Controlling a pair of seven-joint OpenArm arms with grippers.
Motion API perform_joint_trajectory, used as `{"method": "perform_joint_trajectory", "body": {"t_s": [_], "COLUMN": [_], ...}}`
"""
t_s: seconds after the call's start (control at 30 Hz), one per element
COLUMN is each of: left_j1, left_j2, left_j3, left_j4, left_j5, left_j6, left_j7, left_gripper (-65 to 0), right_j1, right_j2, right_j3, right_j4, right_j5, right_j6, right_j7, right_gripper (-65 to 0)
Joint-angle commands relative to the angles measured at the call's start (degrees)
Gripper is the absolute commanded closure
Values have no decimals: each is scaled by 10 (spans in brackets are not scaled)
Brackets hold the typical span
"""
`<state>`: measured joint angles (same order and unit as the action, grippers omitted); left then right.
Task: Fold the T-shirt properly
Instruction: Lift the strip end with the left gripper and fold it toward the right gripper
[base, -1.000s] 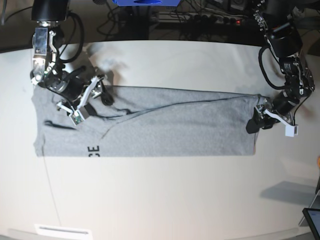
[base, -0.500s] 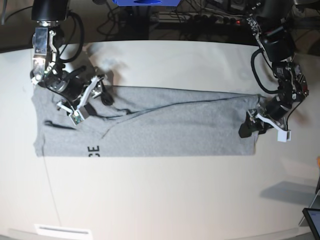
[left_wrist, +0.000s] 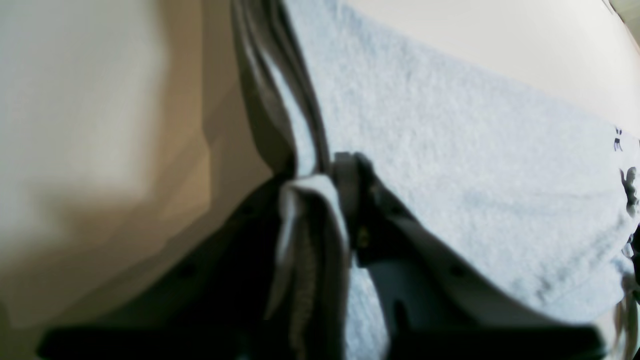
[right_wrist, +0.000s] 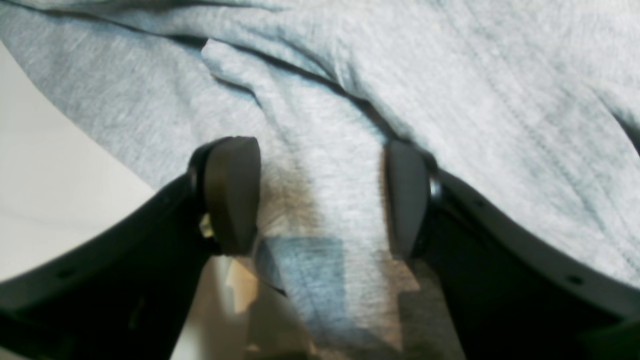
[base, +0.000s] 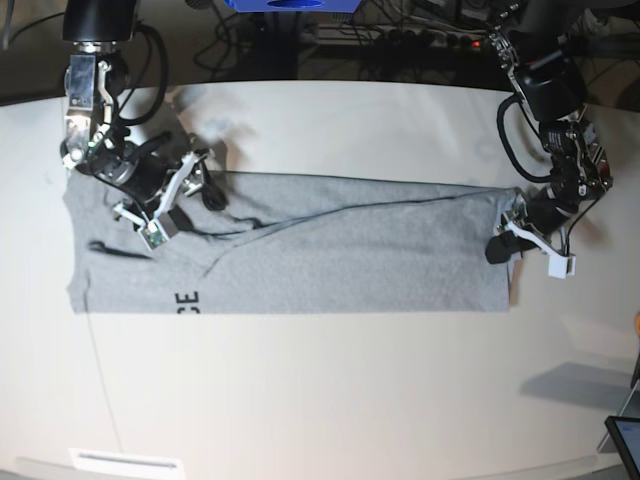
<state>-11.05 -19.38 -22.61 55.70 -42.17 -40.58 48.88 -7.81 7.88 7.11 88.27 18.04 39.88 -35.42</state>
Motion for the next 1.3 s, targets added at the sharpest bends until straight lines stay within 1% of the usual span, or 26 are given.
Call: {"method": "perform_joint_trajectory", "body": {"t_s": [0.0,0.13,0.2,0.43,0.53,0.63,0.67,0.73,0.83,0.87,0.93,1.03,1.13,1.27], "left_j1": [1,1,1,1,5,8,9,10,9,9,9,6,6,7], "left_j2": [-5,-5,-5,-3,-2,0,1,10,26,32,42,46,47,49], "left_j3": [2,3,6,7,7,8,8,8,8,8,9,55,102,151], "left_j4": [2,5,6,6,35,90,111,144,193,204,225,248,274,306], "left_j5": [27,27,27,27,27,25,25,27,28,28,28,28,28,28], "left_j6": [6,6,6,6,8,58,68,75,77,84,118,142,155,160], "left_j7": [32,33,34,35,40,63,71,91,122,128,132,132,132,132], "left_gripper": [-67,-55,0,0,0,0,0,0,0,0,0,0,0,0], "right_j1": [4,4,4,5,6,7,7,7,7,7,7,7,7,7], "right_j2": [5,5,5,6,6,6,6,6,6,6,6,6,6,6], "right_j3": [2,2,2,2,2,2,2,2,2,2,2,2,2,2], "right_j4": [5,5,5,5,4,4,4,4,4,4,4,4,4,4], "right_j5": [3,3,3,3,3,3,3,3,3,3,3,3,3,3], "right_j6": [1,1,1,1,1,1,1,1,1,1,1,1,1,1], "right_j7": [-1,-1,-1,-1,-1,-1,-1,-1,-1,-1,-1,-1,-1,-1], "right_gripper": [-373,-373,-373,-373,-373,-373,-373,-373,-373,-373,-373,-373,-373,-373]}}
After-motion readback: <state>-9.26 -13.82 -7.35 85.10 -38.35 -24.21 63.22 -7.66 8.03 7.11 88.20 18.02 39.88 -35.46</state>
